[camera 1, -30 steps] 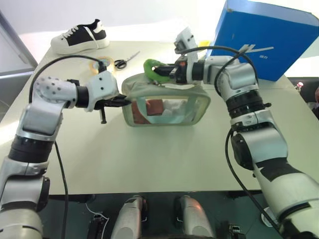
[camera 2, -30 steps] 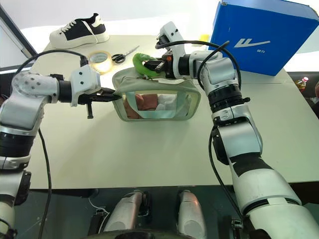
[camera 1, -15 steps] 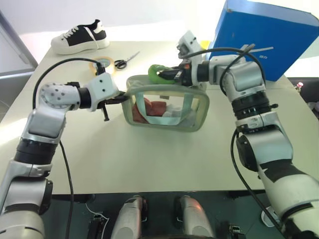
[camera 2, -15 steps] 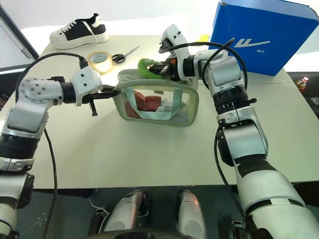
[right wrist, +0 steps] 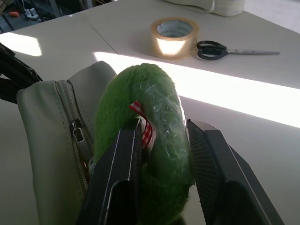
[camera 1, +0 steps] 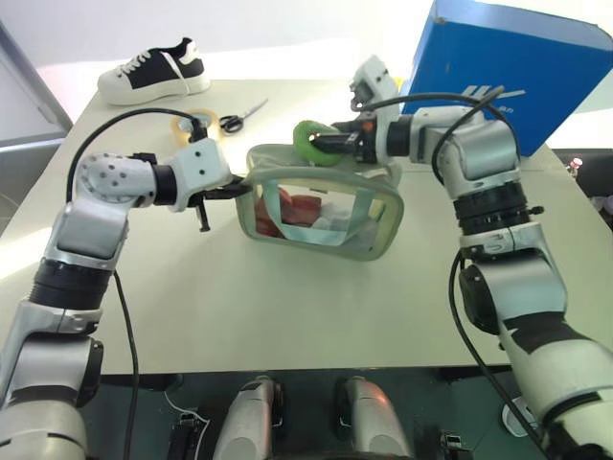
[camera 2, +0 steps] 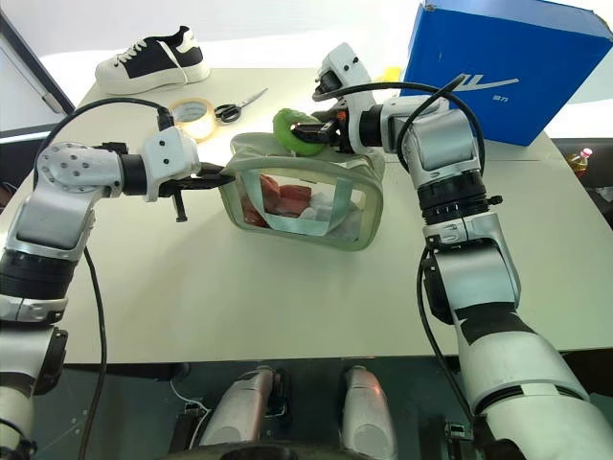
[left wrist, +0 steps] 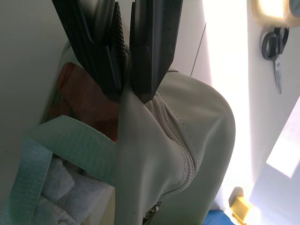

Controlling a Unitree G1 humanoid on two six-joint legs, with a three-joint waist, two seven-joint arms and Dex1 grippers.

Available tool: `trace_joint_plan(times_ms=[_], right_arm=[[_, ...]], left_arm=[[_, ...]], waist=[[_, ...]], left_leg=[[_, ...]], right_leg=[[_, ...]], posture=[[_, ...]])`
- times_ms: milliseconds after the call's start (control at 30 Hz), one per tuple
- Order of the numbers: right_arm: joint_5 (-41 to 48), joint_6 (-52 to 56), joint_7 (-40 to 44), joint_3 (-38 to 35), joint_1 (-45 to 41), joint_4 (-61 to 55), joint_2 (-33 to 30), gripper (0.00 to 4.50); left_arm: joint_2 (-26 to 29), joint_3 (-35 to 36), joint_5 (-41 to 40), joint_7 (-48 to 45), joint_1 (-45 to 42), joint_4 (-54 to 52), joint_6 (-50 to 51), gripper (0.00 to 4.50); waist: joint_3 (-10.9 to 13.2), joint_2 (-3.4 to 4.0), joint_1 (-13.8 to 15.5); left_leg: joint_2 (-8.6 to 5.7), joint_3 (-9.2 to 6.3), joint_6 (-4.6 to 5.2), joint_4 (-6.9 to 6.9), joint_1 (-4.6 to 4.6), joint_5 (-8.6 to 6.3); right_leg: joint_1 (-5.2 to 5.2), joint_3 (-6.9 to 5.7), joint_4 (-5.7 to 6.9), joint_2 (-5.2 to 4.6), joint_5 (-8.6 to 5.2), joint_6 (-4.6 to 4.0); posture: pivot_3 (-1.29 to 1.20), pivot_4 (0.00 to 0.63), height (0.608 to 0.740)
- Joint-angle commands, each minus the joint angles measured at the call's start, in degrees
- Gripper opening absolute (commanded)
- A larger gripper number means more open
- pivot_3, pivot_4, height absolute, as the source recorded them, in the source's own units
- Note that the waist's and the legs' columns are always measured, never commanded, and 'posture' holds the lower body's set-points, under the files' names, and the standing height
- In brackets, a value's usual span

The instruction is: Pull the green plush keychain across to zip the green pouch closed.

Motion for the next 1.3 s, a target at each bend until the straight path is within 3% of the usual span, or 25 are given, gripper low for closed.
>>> trace_joint_plan(times_ms=[33, 67, 100, 400, 633, 800, 1033, 1167, 1300], right_arm=[[1.8, -0.3, 0.2, -2.1, -1.3, -2.9, -0.4, 0.66], [2.1, -0.2, 0.4, -2.2, -1.3, -3.1, -0.5, 0.17], [2.4, -0.1, 0.5, -2.3, -1.4, -3.5, -0.5, 0.04], [2.7, 2.1, -4.7, -5.9, -0.3, -9.9, -4.5, 0.04], [-1.3, 3.6, -11.5, -9.4, 15.4, -25.9, -17.5, 0.04], [-2.7, 4.9, -17.7, -14.9, 25.3, -31.0, -21.9, 0.04], [-4.7, 5.7, -27.3, -21.7, 43.0, -36.5, -20.2, 0.04], [-4.5, 2.5, -30.2, -15.4, 50.8, -36.9, -12.6, 0.04], [-4.3, 1.0, -32.3, -10.6, 51.6, -35.4, -5.2, 0.04]], left_arm=[[-0.1, -0.5, 0.2, -0.5, 0.0, 0.0, 0.0, 0.00], [-0.2, -0.5, 0.2, -0.4, 0.0, -0.1, 0.1, 0.00], [-0.2, -0.5, 0.3, -0.4, 0.0, -0.1, 0.1, 0.00], [-0.3, -0.4, 0.0, -0.3, 1.2, -1.4, 0.7, 0.00], [-0.8, -0.8, -0.5, -0.3, 2.0, -2.5, 1.8, 0.00], [-2.1, -1.4, -0.6, 0.1, 1.4, -3.4, 3.3, 0.00], [-2.9, -1.6, -0.7, 0.2, 1.7, -4.9, 5.1, 0.00], [-3.6, -2.0, -0.5, 0.3, 1.1, -4.3, 5.3, 0.00], [-4.5, -2.5, -0.3, 0.2, 0.2, -3.9, 5.4, 0.00]], waist=[[0.0, 0.00, 0.0], [0.0, 0.00, 0.0], [0.0, 0.00, 0.0], [0.0, 0.00, 0.1], [0.0, -0.02, 0.8], [-0.1, 0.07, 0.7], [-0.1, 0.06, 1.8], [-0.2, 0.13, 1.5], [-0.2, 0.23, 1.5]], left_leg=[[0.00, 0.00, 0.00, 0.00, 0.00, 0.00], [0.00, 0.00, 0.00, 0.00, 0.00, 0.00], [0.00, 0.00, 0.01, 0.00, 0.00, 0.00], [0.00, 0.00, 0.04, 0.00, -0.01, -0.03], [-0.05, -0.06, 0.07, 0.00, -0.01, -0.10], [-0.04, -0.05, 0.11, -0.02, 0.00, -0.10], [-0.02, -0.13, 0.14, -0.02, 0.01, -0.12], [-0.02, -0.12, 0.20, -0.02, 0.06, -0.15], [0.03, -0.14, 0.19, -0.01, 0.12, -0.14]], right_leg=[[0.00, 0.00, 0.00, 0.00, 0.00, 0.00], [0.00, 0.00, 0.00, 0.00, 0.00, 0.00], [0.00, 0.00, 0.00, 0.00, 0.00, 0.00], [-0.02, 0.00, -0.01, -0.02, 0.00, 0.00], [0.09, -0.02, -0.21, -0.13, -0.01, -0.02], [0.13, -0.02, -0.34, -0.19, -0.02, -0.04], [0.32, -0.07, -0.65, -0.13, -0.11, -0.20], [0.47, -0.07, -0.84, -0.07, -0.09, -0.17], [0.51, -0.07, -0.82, 0.01, -0.10, -0.17]], posture=[[0.00, 0.150, 0.740], [0.00, 0.150, 0.740], [0.00, 0.150, 0.740], [0.00, 0.150, 0.740], [0.00, 0.150, 0.740], [0.00, 0.150, 0.740], [0.00, 0.150, 0.740], [0.00, 0.150, 0.740], [0.00, 0.150, 0.740]])
